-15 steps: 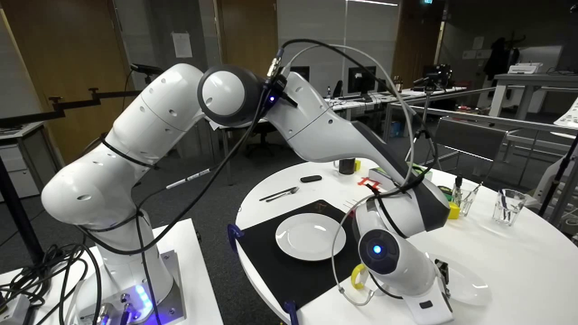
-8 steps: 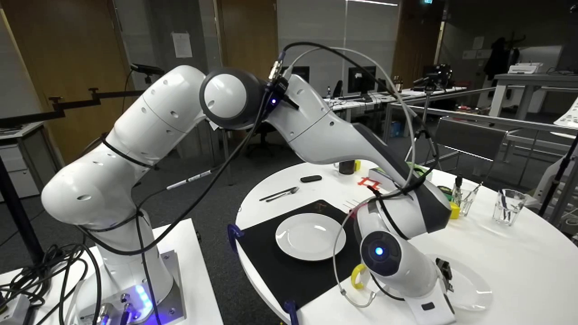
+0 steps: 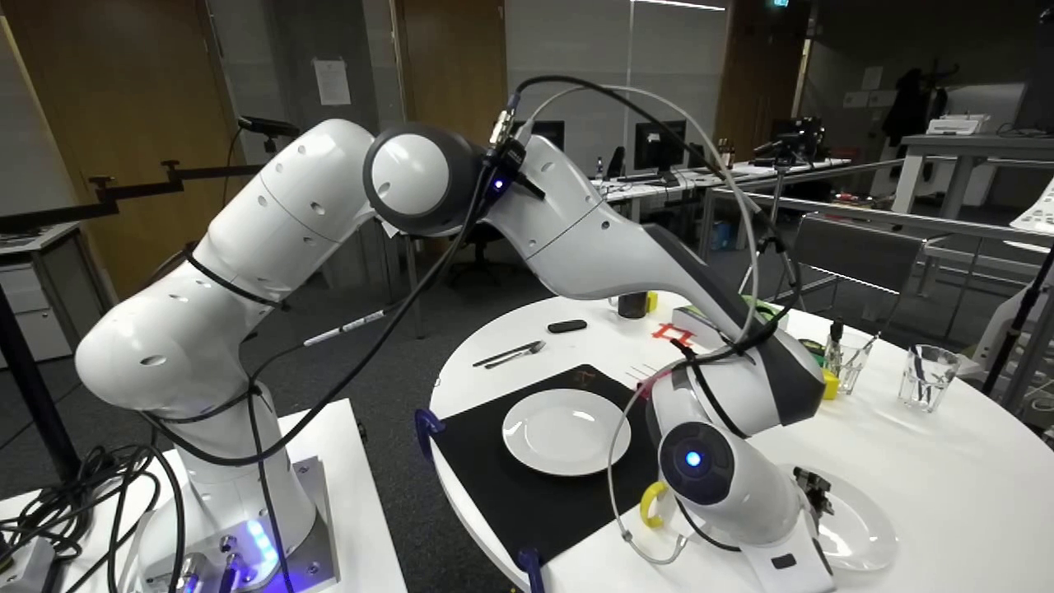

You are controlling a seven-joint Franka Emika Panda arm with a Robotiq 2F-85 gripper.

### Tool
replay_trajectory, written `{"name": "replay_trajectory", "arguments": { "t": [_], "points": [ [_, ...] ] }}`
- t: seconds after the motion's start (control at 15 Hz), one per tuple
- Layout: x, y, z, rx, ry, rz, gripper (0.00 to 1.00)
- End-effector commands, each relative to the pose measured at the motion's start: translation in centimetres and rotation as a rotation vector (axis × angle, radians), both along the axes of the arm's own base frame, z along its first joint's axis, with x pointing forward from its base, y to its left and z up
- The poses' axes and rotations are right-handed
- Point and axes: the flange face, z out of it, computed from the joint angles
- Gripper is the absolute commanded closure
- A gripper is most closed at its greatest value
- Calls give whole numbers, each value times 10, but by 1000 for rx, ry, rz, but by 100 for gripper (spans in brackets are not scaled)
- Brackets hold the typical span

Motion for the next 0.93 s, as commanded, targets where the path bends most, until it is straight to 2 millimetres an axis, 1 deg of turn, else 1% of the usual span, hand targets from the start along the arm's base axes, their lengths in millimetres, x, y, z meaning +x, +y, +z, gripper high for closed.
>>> {"name": "replay_trajectory", "arguments": {
  "t": [0.0,0.4,0.73,0.87],
  "points": [
    [-7,-9,24,-17,-9,-3,0],
    [-25,-19,59,-37,-31,-4,0],
    [-40,-14,91,-46,-59,19,0],
    [-43,-8,101,-54,-79,28,0]
  ]
}}
